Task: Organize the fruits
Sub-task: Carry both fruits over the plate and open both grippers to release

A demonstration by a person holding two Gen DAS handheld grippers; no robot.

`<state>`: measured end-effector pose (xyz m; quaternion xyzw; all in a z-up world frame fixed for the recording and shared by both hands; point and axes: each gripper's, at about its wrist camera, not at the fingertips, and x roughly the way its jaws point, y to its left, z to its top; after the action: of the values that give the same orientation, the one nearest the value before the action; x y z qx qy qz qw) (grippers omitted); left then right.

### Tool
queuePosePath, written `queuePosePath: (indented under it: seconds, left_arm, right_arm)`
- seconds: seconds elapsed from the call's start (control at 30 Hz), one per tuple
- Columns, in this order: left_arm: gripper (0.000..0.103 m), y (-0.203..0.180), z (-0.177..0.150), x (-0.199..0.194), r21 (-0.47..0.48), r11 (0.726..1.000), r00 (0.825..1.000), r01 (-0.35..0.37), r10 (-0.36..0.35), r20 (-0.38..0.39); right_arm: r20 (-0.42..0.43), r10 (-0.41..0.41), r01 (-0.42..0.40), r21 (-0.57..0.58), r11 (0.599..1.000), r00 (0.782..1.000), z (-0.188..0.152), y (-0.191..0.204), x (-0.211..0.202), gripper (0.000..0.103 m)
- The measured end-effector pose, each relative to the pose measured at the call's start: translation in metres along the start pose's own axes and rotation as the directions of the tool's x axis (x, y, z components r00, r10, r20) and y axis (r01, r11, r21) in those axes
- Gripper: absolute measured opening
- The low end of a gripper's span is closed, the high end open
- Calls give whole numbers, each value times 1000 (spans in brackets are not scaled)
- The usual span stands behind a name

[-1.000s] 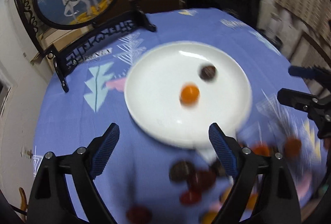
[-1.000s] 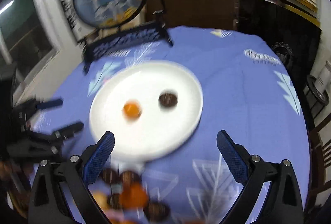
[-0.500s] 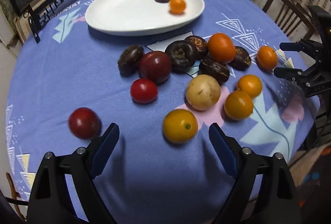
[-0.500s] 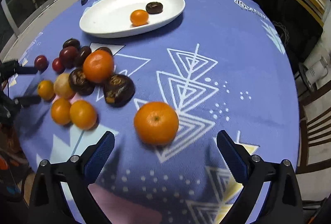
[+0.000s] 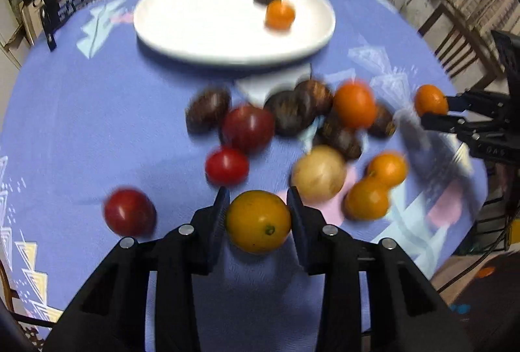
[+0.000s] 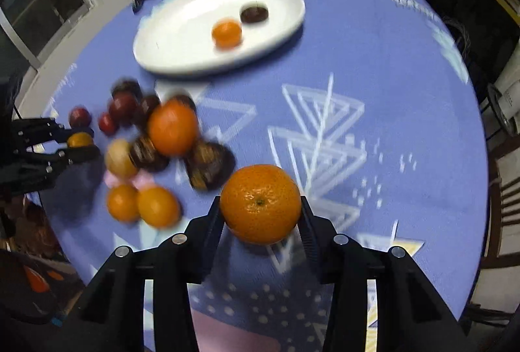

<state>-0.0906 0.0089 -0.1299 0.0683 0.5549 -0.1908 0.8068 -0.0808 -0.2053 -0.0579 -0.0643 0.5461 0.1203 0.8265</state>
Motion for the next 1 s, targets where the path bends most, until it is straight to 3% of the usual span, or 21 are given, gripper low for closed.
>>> queuePosePath:
  seconds: [0.2, 0.37, 0.47, 0.67, 1.0]
  left_arm:
    - [36, -3, 65, -48, -13, 998, 984, -59, 60, 165]
    - [36, 1, 121, -72, -61, 985, 950, -161, 172, 261]
    - [36, 6, 137, -75, -93, 984, 948, -152, 172, 268]
    - [36, 20, 149, -48, -147, 974, 956, -174, 203, 212]
    - [36, 29, 163, -20, -184, 956, 953, -229, 258, 155]
  right_arm:
    - [208, 36, -31, -29, 999, 977, 65, 23, -41, 45]
    - [331, 56, -58, -6, 998, 942, 115, 36, -61, 45]
    - [352, 55, -59, 0, 998, 934, 128, 37, -64, 46]
    - [336, 29, -36, 15, 999, 941, 145, 38, -53, 46]
    - [320, 30, -46, 42, 998, 947, 163, 27, -31, 46]
